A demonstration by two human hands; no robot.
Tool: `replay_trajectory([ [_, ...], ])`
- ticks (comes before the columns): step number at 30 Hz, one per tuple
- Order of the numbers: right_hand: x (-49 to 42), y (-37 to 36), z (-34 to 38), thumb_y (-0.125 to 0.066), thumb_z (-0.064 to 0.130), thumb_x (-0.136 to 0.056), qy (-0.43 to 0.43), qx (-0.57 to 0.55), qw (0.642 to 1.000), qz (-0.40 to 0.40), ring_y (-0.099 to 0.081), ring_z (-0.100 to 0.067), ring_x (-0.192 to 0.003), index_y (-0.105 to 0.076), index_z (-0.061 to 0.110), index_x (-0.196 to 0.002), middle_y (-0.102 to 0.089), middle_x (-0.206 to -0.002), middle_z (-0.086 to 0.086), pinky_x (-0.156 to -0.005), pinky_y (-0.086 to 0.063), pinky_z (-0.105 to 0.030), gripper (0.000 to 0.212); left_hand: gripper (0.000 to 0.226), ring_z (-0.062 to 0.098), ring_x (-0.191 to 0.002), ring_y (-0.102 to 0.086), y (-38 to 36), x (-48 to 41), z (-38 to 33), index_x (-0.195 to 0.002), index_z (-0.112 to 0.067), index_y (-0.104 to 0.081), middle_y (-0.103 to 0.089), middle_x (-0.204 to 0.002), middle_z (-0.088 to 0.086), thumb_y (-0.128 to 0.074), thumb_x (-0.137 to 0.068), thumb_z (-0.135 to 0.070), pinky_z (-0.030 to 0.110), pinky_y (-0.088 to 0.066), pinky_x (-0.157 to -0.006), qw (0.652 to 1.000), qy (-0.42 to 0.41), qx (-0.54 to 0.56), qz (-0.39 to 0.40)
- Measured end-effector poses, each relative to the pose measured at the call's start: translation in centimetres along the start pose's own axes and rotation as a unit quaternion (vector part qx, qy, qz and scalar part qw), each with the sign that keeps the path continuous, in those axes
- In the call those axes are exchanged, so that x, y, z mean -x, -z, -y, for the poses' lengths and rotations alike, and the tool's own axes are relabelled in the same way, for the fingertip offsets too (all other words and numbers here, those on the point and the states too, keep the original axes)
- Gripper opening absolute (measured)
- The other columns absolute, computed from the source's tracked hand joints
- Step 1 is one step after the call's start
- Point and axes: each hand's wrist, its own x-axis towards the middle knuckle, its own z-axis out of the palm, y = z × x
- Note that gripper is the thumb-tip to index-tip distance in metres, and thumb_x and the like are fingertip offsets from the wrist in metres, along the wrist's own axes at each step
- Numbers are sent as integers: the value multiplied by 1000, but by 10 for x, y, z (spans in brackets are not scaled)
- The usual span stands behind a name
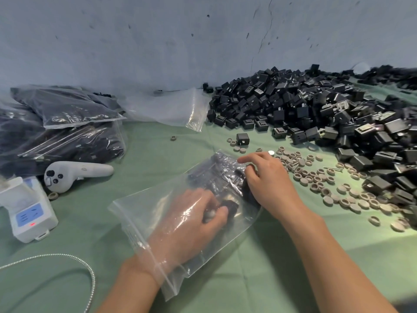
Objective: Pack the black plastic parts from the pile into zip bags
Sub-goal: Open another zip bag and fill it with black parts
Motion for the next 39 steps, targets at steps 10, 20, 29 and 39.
replay_trajectory([
  [10,-3,-3,-1,-42,26,-100,2,11,1000,17,-44,-18,-123,-64,34,-118,-55,-129,7,-107,-33,-38,29,53,15,-74,-57,10,1,4,-76,-14,-62,-60,-73,0,-42,-99,-56,36,-44,-75,999,-17,19,30],
  [20,-3,-3,-6,-41,24,-101,6,-18,1000,11,-45,-15,-123,-64,32,-118,-55,-127,8,-108,-36,-38,30,40,6,-74,-55,-9,-10,18,-75,-32,-61,-56,-77,-9,-51,-78,-71,36,-49,-75,999,2,24,47],
  [29,9,-9,-25,-42,31,-104,-1,-125,990,-69,-58,-14,-114,-64,25,-123,-62,-120,11,-98,-45,-37,30,55,6,-61,-47,-37,-27,12,-52,-23,-42,-49,-65,-14,-43,-78,-71,35,-44,-71,995,36,-92,-14],
  [39,5,-9,-28,-46,25,-102,-60,-215,967,-126,-57,22,-85,-66,30,-107,-62,-100,25,-68,-40,-3,21,28,5,-79,-54,-2,-5,15,-86,-42,-58,-55,-83,-15,-52,-74,-67,26,-44,-76,993,44,14,109],
])
